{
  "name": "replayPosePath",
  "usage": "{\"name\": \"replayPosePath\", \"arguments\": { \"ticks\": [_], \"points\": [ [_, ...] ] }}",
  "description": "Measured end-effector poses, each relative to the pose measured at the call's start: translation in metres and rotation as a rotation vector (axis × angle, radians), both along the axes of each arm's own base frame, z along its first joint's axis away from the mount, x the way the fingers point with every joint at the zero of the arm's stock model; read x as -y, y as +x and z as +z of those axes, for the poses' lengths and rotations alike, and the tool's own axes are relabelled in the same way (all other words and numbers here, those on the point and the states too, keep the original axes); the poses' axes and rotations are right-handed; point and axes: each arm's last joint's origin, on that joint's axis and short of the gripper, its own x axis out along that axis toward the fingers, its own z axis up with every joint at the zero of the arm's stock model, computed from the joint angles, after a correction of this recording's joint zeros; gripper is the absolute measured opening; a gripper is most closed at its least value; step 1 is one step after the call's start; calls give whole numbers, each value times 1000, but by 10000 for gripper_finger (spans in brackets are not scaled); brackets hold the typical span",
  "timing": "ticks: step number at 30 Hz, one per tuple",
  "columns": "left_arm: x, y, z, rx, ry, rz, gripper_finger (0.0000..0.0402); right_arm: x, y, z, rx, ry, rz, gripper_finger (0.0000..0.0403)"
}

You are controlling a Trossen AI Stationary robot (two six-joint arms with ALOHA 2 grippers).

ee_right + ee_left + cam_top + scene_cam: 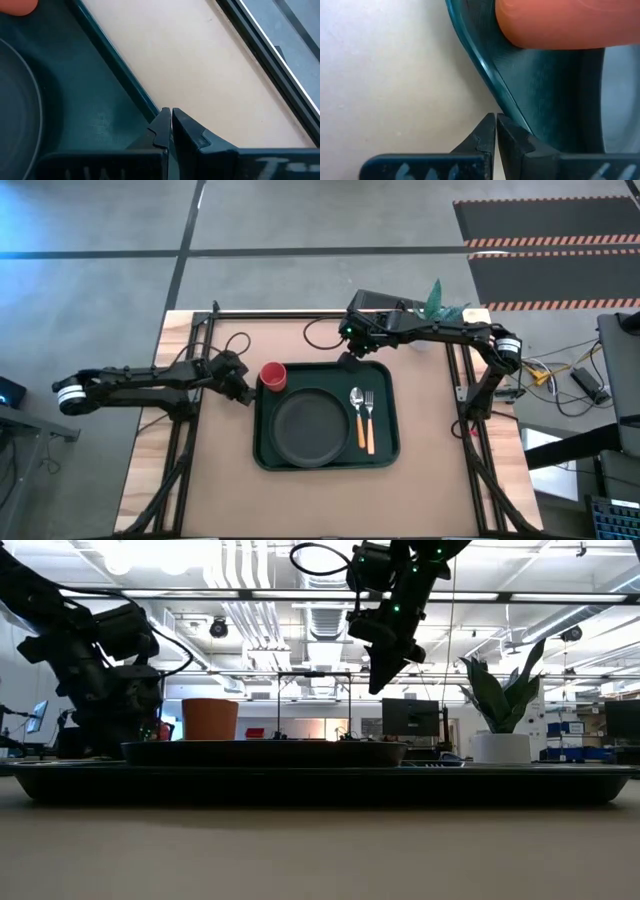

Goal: Pick and place plate/cup/fork/spoon on tray
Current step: Adjust the black serving tray

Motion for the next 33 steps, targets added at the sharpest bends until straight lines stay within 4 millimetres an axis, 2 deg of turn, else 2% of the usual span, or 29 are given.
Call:
{"name": "replayPosePath", "arguments": {
  "ticks": [8, 23, 33],
  "points": [
    [0, 0, 0, 2, 9, 0, 0, 0, -1, 1, -7, -1, 7, 8],
    [-4, 5, 6, 78, 57, 17, 0, -3, -11, 21, 40, -41, -6, 8],
    [0, 3, 3, 44, 24, 24, 0, -7, -22, 27, 14, -19, -32, 8]
  ]
}}
